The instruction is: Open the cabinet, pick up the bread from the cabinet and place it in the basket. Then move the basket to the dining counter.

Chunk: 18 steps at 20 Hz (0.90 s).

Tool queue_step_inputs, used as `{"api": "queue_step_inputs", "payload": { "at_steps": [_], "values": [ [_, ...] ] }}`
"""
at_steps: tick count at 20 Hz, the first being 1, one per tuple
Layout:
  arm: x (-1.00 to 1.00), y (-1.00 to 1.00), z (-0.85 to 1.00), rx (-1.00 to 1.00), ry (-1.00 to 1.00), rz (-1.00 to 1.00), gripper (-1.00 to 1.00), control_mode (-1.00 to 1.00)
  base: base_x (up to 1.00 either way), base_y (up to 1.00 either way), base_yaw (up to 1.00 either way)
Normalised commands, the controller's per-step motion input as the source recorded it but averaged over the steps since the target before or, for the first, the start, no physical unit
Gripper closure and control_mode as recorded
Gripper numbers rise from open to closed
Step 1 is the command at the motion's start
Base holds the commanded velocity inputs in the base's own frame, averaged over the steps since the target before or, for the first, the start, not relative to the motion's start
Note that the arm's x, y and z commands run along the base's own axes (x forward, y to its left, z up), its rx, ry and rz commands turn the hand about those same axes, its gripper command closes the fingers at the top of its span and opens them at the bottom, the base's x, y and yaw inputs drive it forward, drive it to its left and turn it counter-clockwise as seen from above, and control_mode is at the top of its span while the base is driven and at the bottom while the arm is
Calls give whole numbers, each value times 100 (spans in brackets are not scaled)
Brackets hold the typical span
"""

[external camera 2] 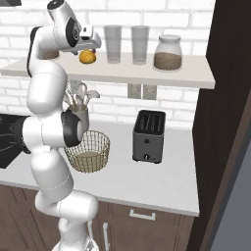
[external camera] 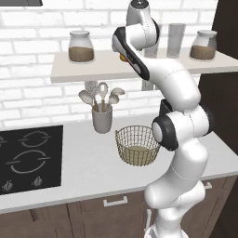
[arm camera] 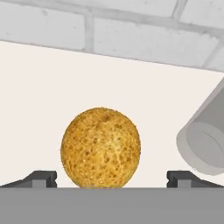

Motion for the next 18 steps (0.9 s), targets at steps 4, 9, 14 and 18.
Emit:
{"api": "queue_step_inputs", "payload": {
  "at_steps": [4, 9, 14, 18],
  "values": [
    [3, 3, -2, 0, 0, 0, -100, -100, 0, 0, 0],
    [0, 15, -10, 0, 0, 0, -100, -100, 0, 0, 0],
    [0, 7, -21, 0, 1, 0, -100, -100, 0, 0, 0],
    [14, -10, -29, -3, 0, 0, -100, -100, 0, 0, 0]
  ]
}}
